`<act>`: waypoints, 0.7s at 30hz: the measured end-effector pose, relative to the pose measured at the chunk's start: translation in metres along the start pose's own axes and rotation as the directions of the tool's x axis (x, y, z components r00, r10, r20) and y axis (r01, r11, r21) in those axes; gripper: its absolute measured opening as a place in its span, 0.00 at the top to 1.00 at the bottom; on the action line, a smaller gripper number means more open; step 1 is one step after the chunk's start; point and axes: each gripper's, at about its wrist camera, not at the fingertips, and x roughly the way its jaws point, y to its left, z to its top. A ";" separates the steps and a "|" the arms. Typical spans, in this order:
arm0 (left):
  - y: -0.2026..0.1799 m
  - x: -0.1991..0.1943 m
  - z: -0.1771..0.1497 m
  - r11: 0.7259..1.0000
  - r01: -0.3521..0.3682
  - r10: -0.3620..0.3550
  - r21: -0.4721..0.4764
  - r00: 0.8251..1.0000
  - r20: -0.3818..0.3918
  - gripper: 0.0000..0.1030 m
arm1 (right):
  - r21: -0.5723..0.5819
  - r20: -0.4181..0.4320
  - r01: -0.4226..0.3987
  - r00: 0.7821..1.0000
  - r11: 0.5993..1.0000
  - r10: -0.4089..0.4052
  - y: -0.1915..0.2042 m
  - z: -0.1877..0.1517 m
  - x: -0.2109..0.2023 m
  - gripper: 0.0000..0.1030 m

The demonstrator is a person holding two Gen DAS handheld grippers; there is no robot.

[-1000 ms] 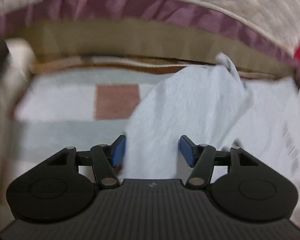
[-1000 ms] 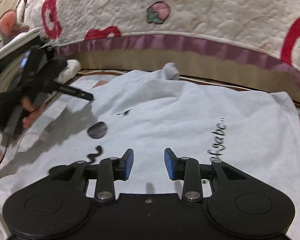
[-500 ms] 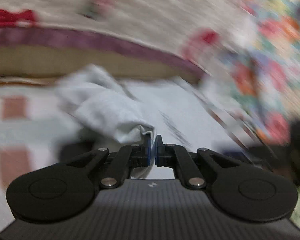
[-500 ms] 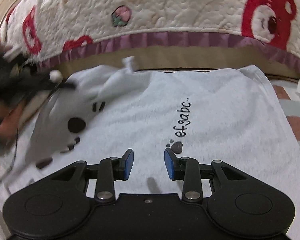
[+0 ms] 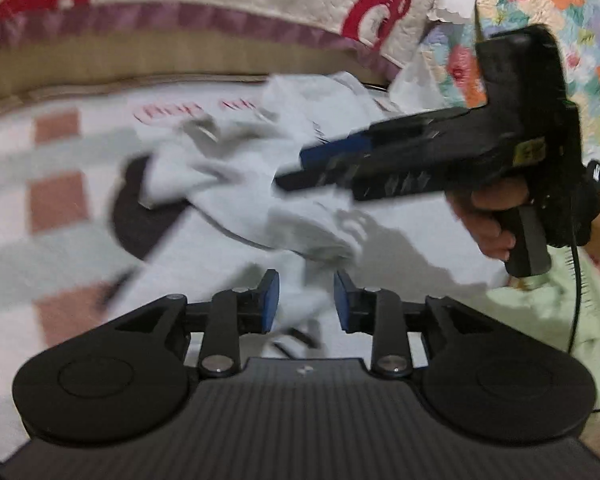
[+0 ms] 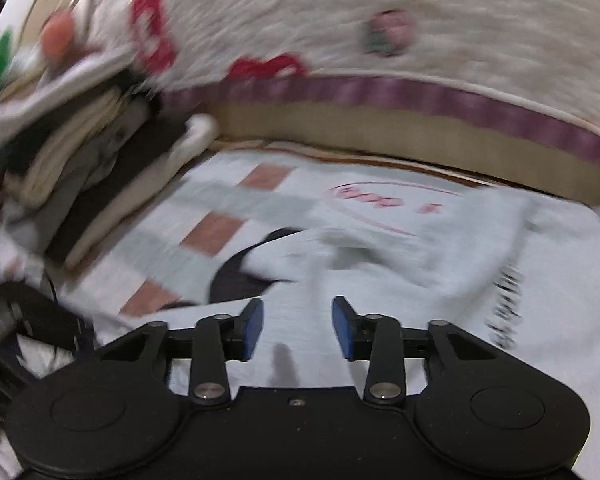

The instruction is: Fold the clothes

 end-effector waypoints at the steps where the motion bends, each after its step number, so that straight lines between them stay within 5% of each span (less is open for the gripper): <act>1: 0.005 -0.003 0.001 1.000 -0.009 0.009 -0.011 1.000 0.000 0.67 | -0.010 -0.021 -0.007 1.000 1.000 0.007 0.008 0.003 0.012 0.42; 3: 0.016 -0.008 0.003 0.999 -0.028 0.028 -0.034 1.000 0.001 0.63 | -0.003 -0.059 0.007 0.998 1.000 -0.007 0.020 0.005 0.034 0.31; 5: 0.026 -0.010 0.001 0.996 -0.009 0.009 -0.088 1.000 0.003 0.63 | 0.017 -0.104 0.081 0.991 0.997 -0.079 0.024 0.000 0.056 0.31; 6: 0.029 -0.010 -0.002 0.994 -0.001 0.001 -0.110 1.000 0.003 0.63 | 0.025 -0.109 0.112 0.988 0.993 -0.109 0.024 -0.001 0.061 0.41; 7: 0.029 -0.010 -0.004 0.994 -0.014 0.014 -0.109 1.000 -0.002 0.63 | 0.035 -0.082 0.132 0.988 0.991 -0.129 0.021 -0.002 0.055 0.90; 9: 0.029 -0.008 -0.008 0.994 -0.037 0.036 -0.103 0.999 -0.014 0.63 | 0.056 -0.027 0.172 0.985 0.984 -0.171 0.014 -0.003 0.044 0.96; 12: 0.034 -0.006 -0.011 0.986 -0.024 0.020 -0.162 0.999 -0.029 0.60 | 0.299 0.148 0.106 0.977 0.948 -0.156 -0.007 -0.008 -0.013 0.96; 14: 0.037 -0.002 -0.012 0.977 0.008 -0.016 -0.212 0.999 -0.037 0.60 | 0.498 0.237 0.021 0.959 0.867 -0.159 -0.027 -0.028 -0.048 0.95; 16: 0.035 0.002 -0.012 0.977 0.011 -0.021 -0.215 0.999 -0.043 0.60 | 0.619 0.190 0.051 0.959 0.784 -0.212 -0.042 -0.055 -0.060 0.92; 19: 0.029 0.004 -0.012 0.984 -0.003 -0.006 -0.180 0.999 -0.049 0.59 | 0.668 -0.020 0.260 0.943 0.697 -0.332 -0.054 -0.095 -0.058 0.92; 21: 0.024 0.010 -0.010 0.987 -0.015 0.005 -0.160 0.998 -0.066 0.55 | 0.631 -0.054 0.310 0.932 0.711 -0.358 -0.049 -0.105 -0.063 0.91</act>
